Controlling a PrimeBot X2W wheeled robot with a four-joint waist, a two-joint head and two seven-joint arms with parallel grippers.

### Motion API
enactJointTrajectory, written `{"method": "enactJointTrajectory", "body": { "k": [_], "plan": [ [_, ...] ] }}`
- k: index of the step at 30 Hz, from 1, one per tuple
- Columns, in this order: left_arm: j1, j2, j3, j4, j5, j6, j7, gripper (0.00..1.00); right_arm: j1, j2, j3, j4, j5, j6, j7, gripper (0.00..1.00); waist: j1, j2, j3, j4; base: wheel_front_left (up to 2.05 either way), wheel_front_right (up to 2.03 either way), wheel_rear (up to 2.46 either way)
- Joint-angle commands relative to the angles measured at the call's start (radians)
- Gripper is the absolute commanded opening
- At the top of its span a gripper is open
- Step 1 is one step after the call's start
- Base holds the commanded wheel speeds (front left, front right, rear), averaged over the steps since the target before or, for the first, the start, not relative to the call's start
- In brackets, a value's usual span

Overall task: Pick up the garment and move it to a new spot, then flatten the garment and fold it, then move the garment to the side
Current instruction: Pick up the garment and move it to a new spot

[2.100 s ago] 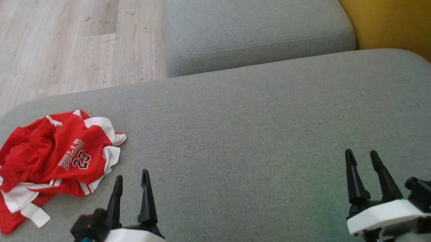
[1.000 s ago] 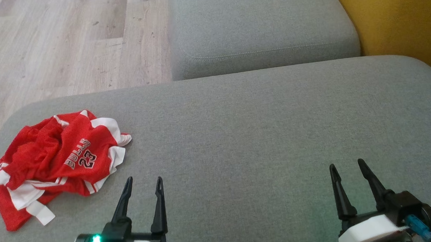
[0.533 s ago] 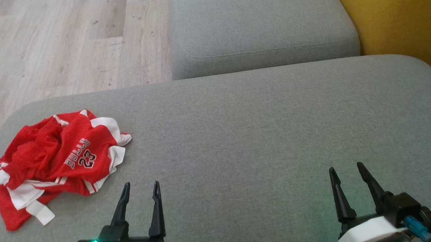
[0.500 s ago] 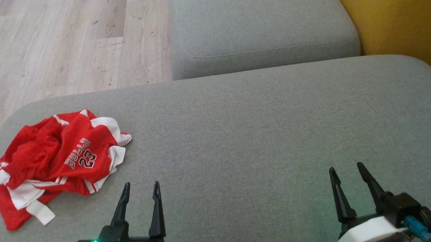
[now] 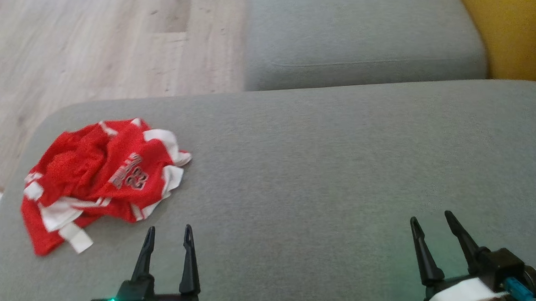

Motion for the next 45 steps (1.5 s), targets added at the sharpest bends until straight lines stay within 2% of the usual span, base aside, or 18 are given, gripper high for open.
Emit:
{"method": "enactJointTrajectory", "body": {
  "k": [1,9,18,23,30,35,39,42,44,45],
  "plan": [
    [-0.037,0.004,0.037,-0.035,0.012,-0.002,-0.01,1.0,-0.035,-0.01,0.025,-0.038,-0.001,-0.001,-0.012,1.0,0.0,0.0,0.009,0.047,0.0,0.0,0.0],
    [-0.036,0.004,0.062,-0.038,0.02,0.001,-0.01,1.0,-0.049,-0.01,0.041,-0.047,0.003,-0.001,-0.012,1.0,0.0,0.0,0.027,0.193,0.0,0.0,0.0],
    [-0.022,0.004,0.106,-0.055,0.022,0.008,-0.01,1.0,-0.048,-0.01,0.047,-0.044,0.006,-0.001,-0.012,1.0,0.0,0.0,0.038,0.319,0.0,0.0,0.0],
    [-0.014,0.004,0.125,-0.064,0.022,0.013,-0.01,1.0,-0.053,-0.01,0.044,-0.044,-0.003,-0.001,-0.012,1.0,0.0,0.0,0.049,0.346,0.0,0.0,0.0],
    [-0.042,0.009,0.145,-0.101,0.051,0.007,-0.01,1.0,-0.063,-0.01,0.04,-0.055,-0.035,-0.001,-0.012,1.0,0.0,0.0,0.092,0.331,0.0,0.0,0.0],
    [-0.197,0.05,0.172,-0.162,0.08,-0.023,-0.01,1.0,-0.074,-0.019,0.024,-0.082,-0.087,-0.001,-0.012,1.0,0.0,0.0,0.193,0.316,0.0,0.0,0.0],
    [-0.411,0.089,0.177,-0.163,0.096,-0.058,-0.01,1.0,-0.106,-0.087,0.028,-0.115,-0.107,-0.001,-0.012,1.0,0.0,0.0,0.301,0.308,0.0,0.0,0.0],
    [-0.586,0.109,0.16,-0.088,0.097,-0.098,0.005,1.0,-0.132,-0.151,0.035,-0.154,-0.107,-0.001,-0.012,1.0,0.0,0.0,0.37,0.302,0.0,0.0,0.0],
    [-0.702,0.103,0.151,-0.007,0.06,-0.133,0.072,1.0,-0.146,-0.191,0.035,-0.181,-0.104,-0.001,-0.012,1.0,0.0,0.0,0.406,0.298,0.0,0.0,0.0],
    [-0.816,0.115,0.127,0.077,0.047,-0.158,0.145,1.0,-0.159,-0.226,0.033,-0.209,-0.101,-0.001,-0.012,1.0,0.0,0.0,0.439,0.292,0.0,0.0,0.0]
  ]
}}
